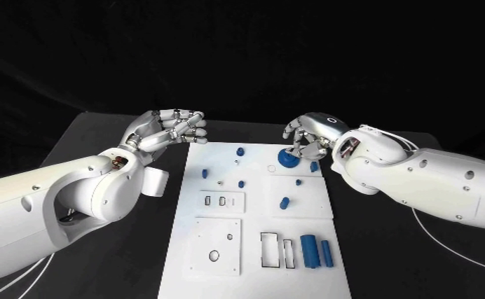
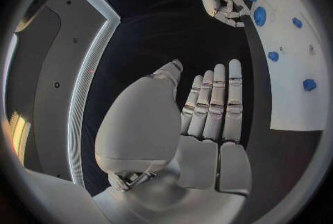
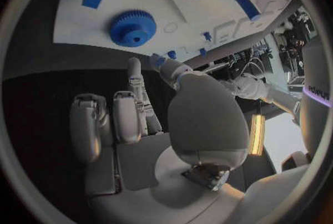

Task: Assemble the parts on the task board

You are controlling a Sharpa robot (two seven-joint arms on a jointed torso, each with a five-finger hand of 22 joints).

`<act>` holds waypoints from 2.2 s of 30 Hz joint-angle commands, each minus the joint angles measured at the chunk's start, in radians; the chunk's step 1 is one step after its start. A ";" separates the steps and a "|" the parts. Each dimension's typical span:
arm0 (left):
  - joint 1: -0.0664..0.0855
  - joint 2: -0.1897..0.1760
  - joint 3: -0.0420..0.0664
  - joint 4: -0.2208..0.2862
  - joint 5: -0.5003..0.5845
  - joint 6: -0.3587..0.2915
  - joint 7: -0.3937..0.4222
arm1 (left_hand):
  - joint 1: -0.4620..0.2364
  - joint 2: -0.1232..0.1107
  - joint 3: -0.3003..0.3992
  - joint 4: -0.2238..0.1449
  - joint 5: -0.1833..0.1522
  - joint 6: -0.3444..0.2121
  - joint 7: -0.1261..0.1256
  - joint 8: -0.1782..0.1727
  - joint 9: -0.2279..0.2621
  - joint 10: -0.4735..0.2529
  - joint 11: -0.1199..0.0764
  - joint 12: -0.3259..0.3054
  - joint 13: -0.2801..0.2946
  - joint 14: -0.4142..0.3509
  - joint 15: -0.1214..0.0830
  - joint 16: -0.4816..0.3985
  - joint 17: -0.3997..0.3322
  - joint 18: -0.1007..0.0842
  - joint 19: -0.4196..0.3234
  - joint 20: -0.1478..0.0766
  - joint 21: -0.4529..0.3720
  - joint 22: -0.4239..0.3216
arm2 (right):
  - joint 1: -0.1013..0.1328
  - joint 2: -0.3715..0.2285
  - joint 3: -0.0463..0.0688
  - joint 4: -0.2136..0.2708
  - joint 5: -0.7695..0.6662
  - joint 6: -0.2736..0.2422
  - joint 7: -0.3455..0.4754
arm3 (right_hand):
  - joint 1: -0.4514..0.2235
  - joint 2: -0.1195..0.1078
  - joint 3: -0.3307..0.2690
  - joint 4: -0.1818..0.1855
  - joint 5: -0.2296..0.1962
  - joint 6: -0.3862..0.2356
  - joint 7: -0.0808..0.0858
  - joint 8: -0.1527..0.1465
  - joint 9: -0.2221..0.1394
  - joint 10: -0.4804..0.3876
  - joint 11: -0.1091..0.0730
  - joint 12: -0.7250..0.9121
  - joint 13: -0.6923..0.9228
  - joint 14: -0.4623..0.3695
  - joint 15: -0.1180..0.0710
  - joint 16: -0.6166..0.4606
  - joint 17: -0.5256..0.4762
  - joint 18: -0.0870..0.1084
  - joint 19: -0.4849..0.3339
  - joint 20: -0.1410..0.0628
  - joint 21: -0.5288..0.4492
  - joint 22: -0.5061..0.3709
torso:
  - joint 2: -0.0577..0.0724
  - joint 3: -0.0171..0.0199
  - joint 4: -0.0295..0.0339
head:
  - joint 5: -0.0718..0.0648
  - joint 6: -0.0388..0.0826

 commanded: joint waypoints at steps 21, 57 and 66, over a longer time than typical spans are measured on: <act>0.002 0.005 0.001 -0.016 0.005 0.028 -0.002 | -0.007 0.003 0.008 -0.002 -0.005 -0.004 0.000 -0.005 -0.001 -0.005 0.001 -0.006 0.000 -0.007 0.002 -0.005 0.003 0.018 0.003 0.003 0.005 0.001 | -0.009 0.003 0.001 -0.039 0.180 0.182 -0.047 | 0.037 0.033 -0.108 0.072 0.043 -0.052 0.014 0.026 0.049 0.025 0.014 0.881 0.867 0.083 0.015 0.148 0.240 -0.048 0.102 0.017 0.087 0.253 | 0.003 -0.0038 0.0050 | -0.004 -0.002; 0.002 0.005 0.001 -0.021 0.005 0.041 -0.012 | -0.006 0.003 0.009 -0.003 -0.005 -0.004 0.000 -0.005 -0.001 -0.004 0.001 -0.008 0.000 -0.008 0.002 -0.006 0.005 0.018 0.003 0.002 0.007 0.002 | -0.016 0.034 0.001 -0.037 0.088 0.123 -0.060 | 0.030 0.029 -0.112 0.090 0.023 -0.061 0.018 0.026 0.052 0.018 0.019 0.902 0.886 0.086 0.020 0.157 0.258 -0.050 0.109 0.022 0.093 0.262 | 0.003 -0.0033 0.0037 | 0.002 -0.010; 0.001 0.005 0.001 -0.022 0.005 0.042 -0.013 | -0.006 0.003 0.009 -0.003 -0.005 -0.004 0.000 -0.005 -0.001 -0.004 0.001 -0.008 0.000 -0.008 0.002 -0.006 0.005 0.018 0.003 0.002 0.007 0.002 | -0.019 0.039 0.001 -0.036 0.069 0.138 -0.062 | 0.044 0.037 -0.103 0.087 0.029 -0.051 0.016 0.033 0.056 0.021 0.018 0.910 0.894 0.086 0.019 0.158 0.260 -0.051 0.109 0.022 0.093 0.263 | 0.003 -0.0040 0.0045 | 0.002 -0.013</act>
